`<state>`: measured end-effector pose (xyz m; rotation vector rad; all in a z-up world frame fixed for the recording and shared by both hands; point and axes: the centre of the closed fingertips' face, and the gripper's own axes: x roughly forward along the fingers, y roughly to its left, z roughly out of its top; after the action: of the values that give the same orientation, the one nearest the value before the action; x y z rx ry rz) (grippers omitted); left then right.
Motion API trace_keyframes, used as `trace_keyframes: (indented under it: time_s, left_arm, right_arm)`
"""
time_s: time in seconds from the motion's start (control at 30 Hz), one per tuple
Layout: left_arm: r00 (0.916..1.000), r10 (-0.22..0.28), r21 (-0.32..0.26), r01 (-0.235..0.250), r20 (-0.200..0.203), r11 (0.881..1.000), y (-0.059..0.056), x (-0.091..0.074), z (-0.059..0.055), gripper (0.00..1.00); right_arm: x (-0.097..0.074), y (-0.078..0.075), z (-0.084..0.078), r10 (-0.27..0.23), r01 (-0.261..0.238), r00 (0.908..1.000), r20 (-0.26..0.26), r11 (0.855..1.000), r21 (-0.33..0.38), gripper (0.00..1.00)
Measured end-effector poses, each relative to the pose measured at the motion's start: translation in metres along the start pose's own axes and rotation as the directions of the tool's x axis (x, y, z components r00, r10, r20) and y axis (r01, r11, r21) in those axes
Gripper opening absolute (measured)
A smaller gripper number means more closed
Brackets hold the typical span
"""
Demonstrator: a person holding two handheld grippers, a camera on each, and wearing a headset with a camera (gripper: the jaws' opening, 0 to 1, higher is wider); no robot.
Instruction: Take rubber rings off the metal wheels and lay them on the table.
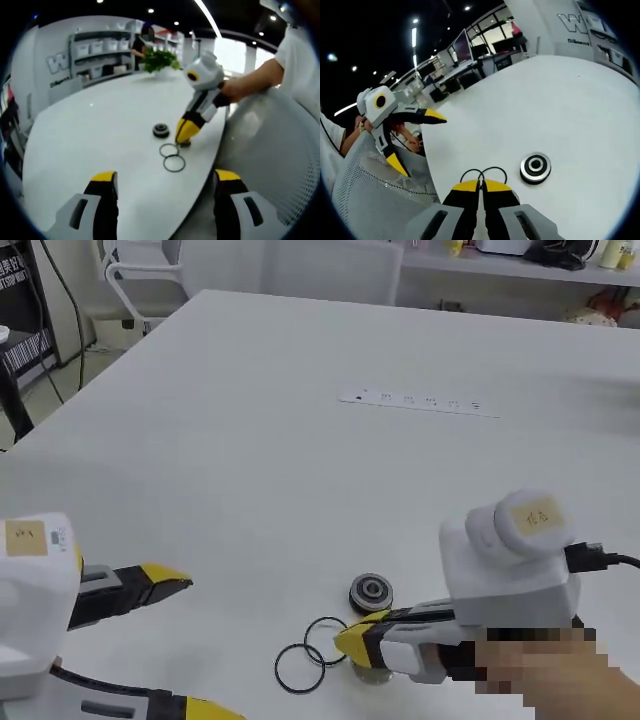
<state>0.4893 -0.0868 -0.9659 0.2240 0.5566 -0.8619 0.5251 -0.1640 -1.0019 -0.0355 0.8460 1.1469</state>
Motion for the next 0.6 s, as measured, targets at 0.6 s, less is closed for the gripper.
trace_keyframes:
  time_s: [0.6]
  left_arm:
    - [1.0, -0.001, -0.003, 0.001, 0.0, 1.0, 0.0, 0.0, 0.0, 0.79]
  right_arm:
    - [-0.014, 0.001, 0.023, -0.002, 0.002, 0.9972, 0.075, 1.0, -0.007, 0.03]
